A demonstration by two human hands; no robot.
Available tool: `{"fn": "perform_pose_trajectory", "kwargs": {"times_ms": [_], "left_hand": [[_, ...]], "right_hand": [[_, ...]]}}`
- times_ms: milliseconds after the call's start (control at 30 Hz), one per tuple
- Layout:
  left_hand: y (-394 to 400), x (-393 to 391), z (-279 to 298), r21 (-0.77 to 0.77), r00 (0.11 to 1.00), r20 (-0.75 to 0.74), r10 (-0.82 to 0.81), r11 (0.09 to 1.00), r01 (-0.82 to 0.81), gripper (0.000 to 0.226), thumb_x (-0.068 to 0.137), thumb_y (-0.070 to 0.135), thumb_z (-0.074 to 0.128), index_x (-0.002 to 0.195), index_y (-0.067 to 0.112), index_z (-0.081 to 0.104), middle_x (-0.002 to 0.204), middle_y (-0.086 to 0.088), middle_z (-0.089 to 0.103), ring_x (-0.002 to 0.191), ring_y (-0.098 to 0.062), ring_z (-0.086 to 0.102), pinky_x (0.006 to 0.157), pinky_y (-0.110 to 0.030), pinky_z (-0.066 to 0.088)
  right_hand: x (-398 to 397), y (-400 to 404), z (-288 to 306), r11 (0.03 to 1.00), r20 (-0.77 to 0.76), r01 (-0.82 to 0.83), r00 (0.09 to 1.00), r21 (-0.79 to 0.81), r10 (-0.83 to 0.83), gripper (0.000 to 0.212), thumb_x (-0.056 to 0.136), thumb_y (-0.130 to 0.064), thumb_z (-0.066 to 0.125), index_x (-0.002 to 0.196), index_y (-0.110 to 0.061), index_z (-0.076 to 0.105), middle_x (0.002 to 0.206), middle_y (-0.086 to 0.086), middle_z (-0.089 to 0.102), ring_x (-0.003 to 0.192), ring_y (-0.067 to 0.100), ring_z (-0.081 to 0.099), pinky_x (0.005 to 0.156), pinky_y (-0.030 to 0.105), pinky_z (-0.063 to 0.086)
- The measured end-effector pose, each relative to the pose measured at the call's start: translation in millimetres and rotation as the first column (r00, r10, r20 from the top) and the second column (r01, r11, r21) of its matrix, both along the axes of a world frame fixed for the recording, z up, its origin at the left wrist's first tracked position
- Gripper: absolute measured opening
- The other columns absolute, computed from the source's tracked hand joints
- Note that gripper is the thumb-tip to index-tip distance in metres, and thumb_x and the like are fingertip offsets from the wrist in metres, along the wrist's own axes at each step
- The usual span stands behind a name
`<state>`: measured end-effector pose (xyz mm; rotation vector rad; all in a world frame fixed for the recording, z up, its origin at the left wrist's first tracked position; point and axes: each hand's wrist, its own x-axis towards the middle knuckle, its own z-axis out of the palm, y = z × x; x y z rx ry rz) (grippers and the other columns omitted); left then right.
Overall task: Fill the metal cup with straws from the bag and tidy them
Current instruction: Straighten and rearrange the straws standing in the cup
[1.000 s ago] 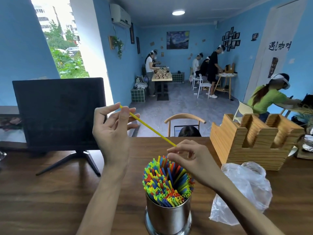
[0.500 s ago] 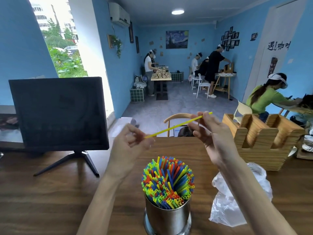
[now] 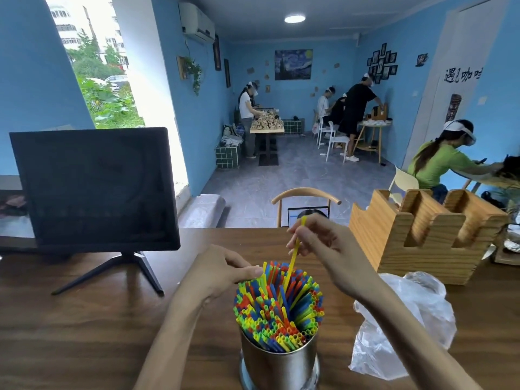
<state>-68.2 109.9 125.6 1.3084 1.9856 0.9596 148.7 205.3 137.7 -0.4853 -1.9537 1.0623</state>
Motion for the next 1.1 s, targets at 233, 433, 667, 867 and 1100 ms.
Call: {"fn": "perform_pose_trajectory", "kwargs": {"times_ms": [233,433,667,867,1100], "left_hand": [[0.3,-1.4,5.1,0.030,1.000,0.008,-0.013,0.999,0.013,0.014,0.074,0.031,0.090,0.069,0.039,0.080,0.077,0.014,0.077,0.078,0.003,0.071,0.065,-0.016,0.051],[-1.3,-2.6,11.0,0.074,0.999,0.042,-0.021,0.997,0.018,0.010,0.082,0.025,0.086,0.086,0.033,0.081,0.082,0.012,0.078,0.085,0.003,0.071,0.078,-0.017,0.049],[-2.0,-1.7,23.3,0.135,0.995,0.004,-0.098,0.986,0.097,0.018,0.094,0.018,0.072,0.099,0.035,0.076,0.089,0.019,0.078,0.094,0.006,0.070,0.091,-0.022,0.052],[-2.6,5.0,38.3,0.449,0.992,0.086,-0.092,0.893,0.044,0.020,0.082,0.019,0.083,0.099,0.029,0.078,0.090,0.006,0.080,0.087,-0.009,0.076,0.090,-0.029,0.059],[-1.4,24.7,67.4,0.908,0.988,0.097,-0.122,0.416,-0.038,0.020,0.092,0.016,0.076,0.106,0.030,0.077,0.102,0.001,0.079,0.090,-0.022,0.078,0.083,-0.028,0.060]], "right_hand": [[2.2,-3.5,-18.5,0.986,0.492,-0.007,0.867,0.164,-0.076,0.019,0.096,-0.043,0.066,0.098,-0.028,0.077,0.101,-0.021,0.059,0.110,0.001,0.049,0.085,0.021,0.038],[4.6,-4.3,-17.1,0.982,0.583,-0.050,0.809,0.184,-0.069,0.022,0.097,-0.047,0.061,0.103,-0.032,0.076,0.107,-0.022,0.055,0.116,-0.003,0.039,0.102,0.033,0.034],[1.9,-2.5,-15.5,0.985,0.521,-0.084,0.854,0.151,-0.007,0.018,0.095,-0.050,0.064,0.112,-0.049,0.063,0.109,-0.025,0.059,0.115,-0.006,0.045,0.091,0.029,0.039],[-11.7,-1.1,-10.4,0.987,0.403,-0.035,0.914,0.154,-0.031,0.036,0.094,-0.061,0.057,0.126,-0.043,0.061,0.112,-0.027,0.063,0.113,-0.007,0.053,0.088,0.021,0.041],[-28.3,-11.5,0.1,0.978,0.338,-0.129,0.939,0.164,0.067,0.017,0.103,-0.035,0.059,0.106,-0.027,0.074,0.106,-0.016,0.072,0.109,0.005,0.062,0.095,0.038,0.049]]}}
